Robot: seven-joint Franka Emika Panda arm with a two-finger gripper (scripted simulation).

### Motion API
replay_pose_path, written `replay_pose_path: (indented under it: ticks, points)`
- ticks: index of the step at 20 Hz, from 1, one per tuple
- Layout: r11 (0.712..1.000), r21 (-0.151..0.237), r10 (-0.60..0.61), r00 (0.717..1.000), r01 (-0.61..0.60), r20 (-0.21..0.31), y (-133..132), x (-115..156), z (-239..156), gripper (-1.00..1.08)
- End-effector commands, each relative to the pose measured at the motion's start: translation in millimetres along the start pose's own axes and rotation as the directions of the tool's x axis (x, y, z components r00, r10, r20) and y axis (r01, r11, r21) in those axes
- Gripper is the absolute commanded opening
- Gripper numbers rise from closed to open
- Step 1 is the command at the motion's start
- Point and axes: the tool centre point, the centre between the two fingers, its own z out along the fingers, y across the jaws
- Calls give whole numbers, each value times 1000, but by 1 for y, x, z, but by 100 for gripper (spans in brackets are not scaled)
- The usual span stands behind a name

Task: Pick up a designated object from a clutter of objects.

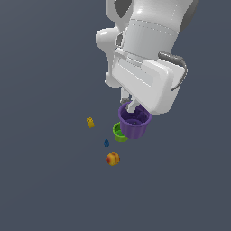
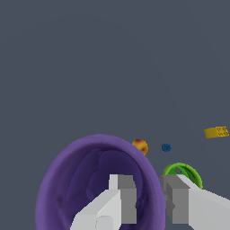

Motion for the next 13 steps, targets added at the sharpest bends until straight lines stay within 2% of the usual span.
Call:
replay_pose_path:
  ticks: [1,13]
  points:
    - [1000,0,1,1000,-1,-1,-9,0,-12,-100]
    - [1000,0,1,1000,-1,-4,-26,1,-30,-100]
